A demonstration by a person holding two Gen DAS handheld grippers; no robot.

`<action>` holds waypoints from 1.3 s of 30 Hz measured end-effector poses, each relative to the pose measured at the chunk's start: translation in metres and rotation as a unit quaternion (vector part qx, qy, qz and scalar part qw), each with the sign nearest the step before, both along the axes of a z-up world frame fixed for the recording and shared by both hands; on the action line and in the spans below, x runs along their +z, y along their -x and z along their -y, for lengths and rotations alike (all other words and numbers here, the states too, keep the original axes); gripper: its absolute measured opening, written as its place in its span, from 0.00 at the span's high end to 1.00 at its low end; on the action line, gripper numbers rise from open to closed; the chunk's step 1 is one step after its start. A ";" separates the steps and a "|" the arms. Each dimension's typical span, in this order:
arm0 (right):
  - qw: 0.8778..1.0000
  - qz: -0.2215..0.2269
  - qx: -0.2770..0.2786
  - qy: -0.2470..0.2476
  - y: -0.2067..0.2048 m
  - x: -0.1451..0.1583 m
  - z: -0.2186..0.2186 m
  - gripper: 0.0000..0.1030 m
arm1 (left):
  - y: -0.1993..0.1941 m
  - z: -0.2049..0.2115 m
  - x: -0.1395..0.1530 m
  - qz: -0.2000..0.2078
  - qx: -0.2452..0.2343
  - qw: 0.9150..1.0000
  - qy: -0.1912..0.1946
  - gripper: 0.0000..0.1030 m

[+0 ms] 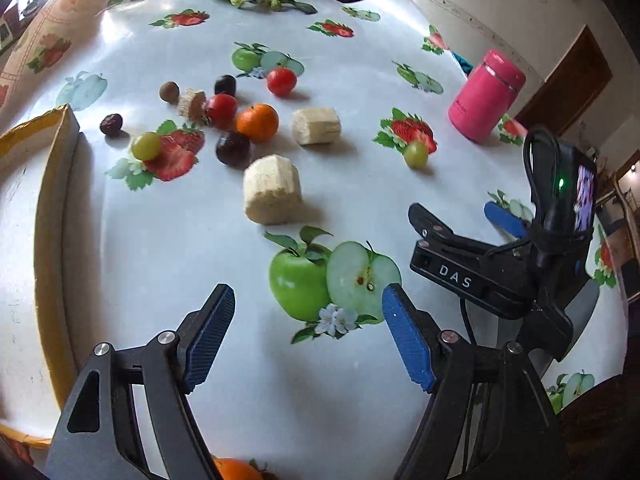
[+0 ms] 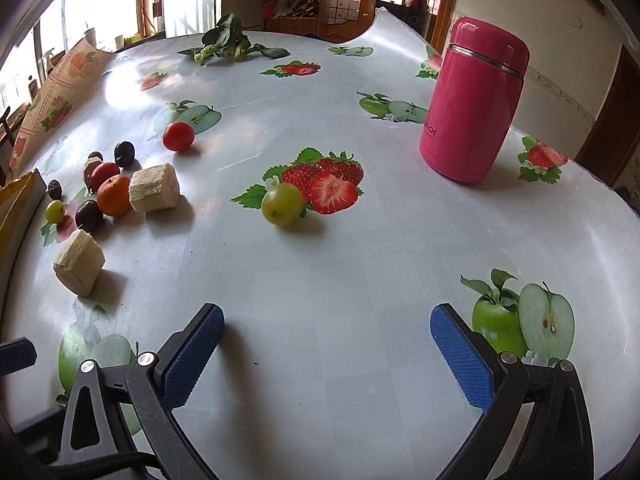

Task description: Organize fruits

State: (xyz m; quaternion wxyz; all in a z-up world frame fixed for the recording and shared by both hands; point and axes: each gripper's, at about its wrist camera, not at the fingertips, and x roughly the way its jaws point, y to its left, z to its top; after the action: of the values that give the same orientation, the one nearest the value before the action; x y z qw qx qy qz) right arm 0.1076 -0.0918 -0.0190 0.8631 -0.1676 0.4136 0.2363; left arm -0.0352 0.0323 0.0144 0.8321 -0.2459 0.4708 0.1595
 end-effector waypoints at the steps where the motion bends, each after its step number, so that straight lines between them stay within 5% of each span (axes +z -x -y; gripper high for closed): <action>1: 1.000 0.000 0.000 0.000 0.000 0.000 0.000 0.01 | 0.005 -0.010 0.007 0.007 0.003 1.000 -0.002 0.26; 8: 1.000 0.000 -0.001 0.000 0.000 0.000 0.000 0.01 | 0.071 -0.079 0.044 0.000 0.079 0.996 -0.035 0.26; 17: 1.000 0.001 -0.003 0.001 0.001 0.000 -0.001 0.01 | 0.105 -0.103 0.041 -0.012 0.121 0.992 -0.018 0.26; 28: 1.000 0.002 -0.002 0.001 0.002 -0.002 -0.001 0.01 | 0.069 -0.074 0.010 -0.032 0.073 0.997 0.008 0.26; 35: 1.000 0.001 0.000 -0.001 0.003 -0.003 -0.002 0.01 | 0.050 -0.041 0.027 -0.057 0.038 0.996 -0.055 0.26; 39: 0.998 -0.045 0.043 0.014 0.006 0.015 -0.012 0.03 | 0.052 -0.035 0.047 -0.053 0.044 0.993 -0.098 0.26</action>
State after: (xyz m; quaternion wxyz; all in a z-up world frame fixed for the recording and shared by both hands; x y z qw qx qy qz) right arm 0.1015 -0.0798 -0.0042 0.8303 -0.1865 0.4478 0.2745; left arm -0.0876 0.0670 0.0615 0.8180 -0.1747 0.4854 0.2543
